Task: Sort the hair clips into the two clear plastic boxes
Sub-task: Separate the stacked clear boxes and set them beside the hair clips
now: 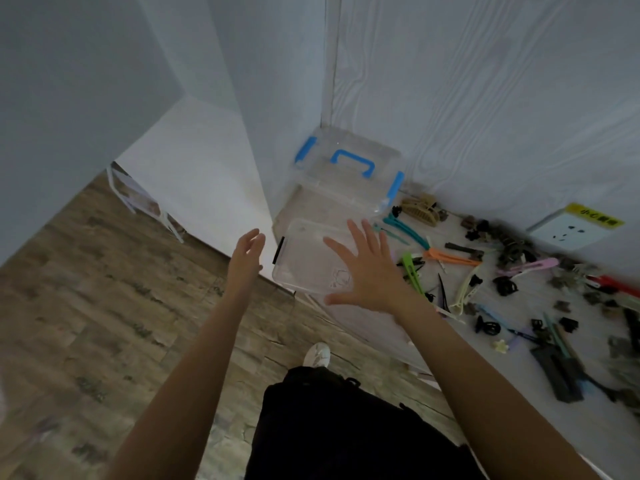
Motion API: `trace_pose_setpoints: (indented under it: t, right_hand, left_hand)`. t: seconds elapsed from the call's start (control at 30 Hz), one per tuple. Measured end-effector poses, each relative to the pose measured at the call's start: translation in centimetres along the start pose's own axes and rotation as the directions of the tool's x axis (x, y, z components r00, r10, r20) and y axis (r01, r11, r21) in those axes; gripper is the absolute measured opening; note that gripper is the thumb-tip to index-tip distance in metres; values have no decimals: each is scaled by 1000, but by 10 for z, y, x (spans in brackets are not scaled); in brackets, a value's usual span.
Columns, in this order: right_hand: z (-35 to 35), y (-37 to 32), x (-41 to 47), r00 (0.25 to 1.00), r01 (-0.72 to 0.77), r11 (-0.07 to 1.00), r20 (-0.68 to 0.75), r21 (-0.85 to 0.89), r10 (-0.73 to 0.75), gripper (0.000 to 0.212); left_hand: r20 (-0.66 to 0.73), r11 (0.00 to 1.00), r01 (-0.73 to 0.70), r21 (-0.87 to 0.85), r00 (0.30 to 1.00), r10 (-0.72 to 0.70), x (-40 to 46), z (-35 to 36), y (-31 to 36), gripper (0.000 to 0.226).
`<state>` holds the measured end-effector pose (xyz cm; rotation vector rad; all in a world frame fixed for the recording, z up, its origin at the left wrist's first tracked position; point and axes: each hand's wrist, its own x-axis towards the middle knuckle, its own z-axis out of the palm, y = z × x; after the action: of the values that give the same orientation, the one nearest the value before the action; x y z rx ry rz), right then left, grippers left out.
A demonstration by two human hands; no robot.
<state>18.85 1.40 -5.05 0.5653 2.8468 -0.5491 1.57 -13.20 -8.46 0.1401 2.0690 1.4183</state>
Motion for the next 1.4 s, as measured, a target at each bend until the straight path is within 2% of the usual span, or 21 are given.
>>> trace_pose_setpoints:
  t: [0.07, 0.13, 0.2, 0.27, 0.37, 0.5, 0.6, 0.7, 0.77, 0.83, 0.9, 0.97, 1.03, 1.13, 1.2, 1.27, 1.3, 1.33, 1.37, 1.4]
  right_hand:
    - [3, 3, 11, 992, -19, 997, 119, -75, 28, 114]
    - [6, 5, 15, 983, -54, 996, 169, -69, 65, 116]
    - [8, 6, 16, 987, -72, 997, 140, -16, 73, 113]
    - [10, 4, 14, 992, -82, 996, 97, 43, 78, 108]
    - [5, 0, 14, 993, -115, 974, 43, 196, 109, 100]
    - [-9, -1, 17, 989, -141, 926, 85, 350, 118, 90]
    - [-18, 8, 14, 986, -159, 843, 123, 513, 112, 86]
    - [-35, 18, 1, 991, -129, 781, 112, 611, 76, 79]
    - [-43, 29, -17, 993, -115, 765, 87, 634, 77, 78]
    - [-41, 40, -36, 990, -124, 740, 29, 661, 140, 82]
    - [-31, 50, -54, 961, -164, 713, -54, 681, 272, 84]
    - [-23, 56, -67, 916, -226, 712, -104, 665, 388, 88]
    - [-21, 55, -75, 914, -259, 713, -73, 652, 399, 90]
    - [-33, 44, -71, 966, -215, 717, 37, 664, 255, 83]
    - [-46, 34, -51, 983, -163, 776, 29, 609, 183, 78]
    - [-59, 22, -20, 989, -144, 840, 39, 523, 145, 77]
    - [-63, 16, -4, 989, -147, 882, 73, 447, 128, 78]
    - [-66, 10, 10, 987, -146, 931, 117, 334, 113, 80]
    - [-67, 3, 21, 981, -141, 967, 163, 211, 107, 82]
    - [-67, -3, 31, 974, -141, 983, 196, 121, 115, 85]
  left_hand:
    - [-15, 977, -44, 210, 999, 48, -5, -3, -7, 43]
    - [21, 913, -43, 405, 999, 38, -11, -4, -14, 52]
    - [94, 936, -16, 351, 995, -19, -17, -1, -16, 59]
    - [143, 984, 37, 172, 988, -63, -27, 6, -12, 54]
    - [123, 996, 85, 32, 989, -88, -34, 12, -5, 58]
    - [104, 999, 38, 18, 994, -40, -30, 10, -2, 63]
    - [74, 993, 44, 113, 996, -53, -23, 9, -5, 63]
    - [27, 909, -82, 409, 997, 78, -14, 7, -11, 41]
    - [-26, 814, -181, 551, 972, 233, -15, 7, -12, 38]
    - [-46, 713, -310, 629, 900, 432, -17, 10, -10, 40]
    - [-1, 622, -420, 661, 828, 561, -16, 15, -6, 44]
    - [79, 582, -462, 669, 823, 562, -13, 23, -4, 55]
    - [137, 608, -445, 658, 864, 484, -12, 30, -4, 60]
    - [128, 650, -425, 629, 882, 453, -10, 35, -4, 48]
    - [129, 665, -441, 602, 876, 464, -10, 36, -4, 41]
    - [89, 746, -415, 521, 896, 436, -11, 35, -2, 47]
    - [37, 797, -397, 456, 903, 429, -11, 32, 2, 58]
    - [-11, 806, -421, 415, 884, 468, -12, 28, 7, 70]
    - [-19, 739, -508, 443, 819, 574, -15, 20, 14, 78]
    - [43, 579, -619, 530, 702, 711, -15, 10, 22, 79]
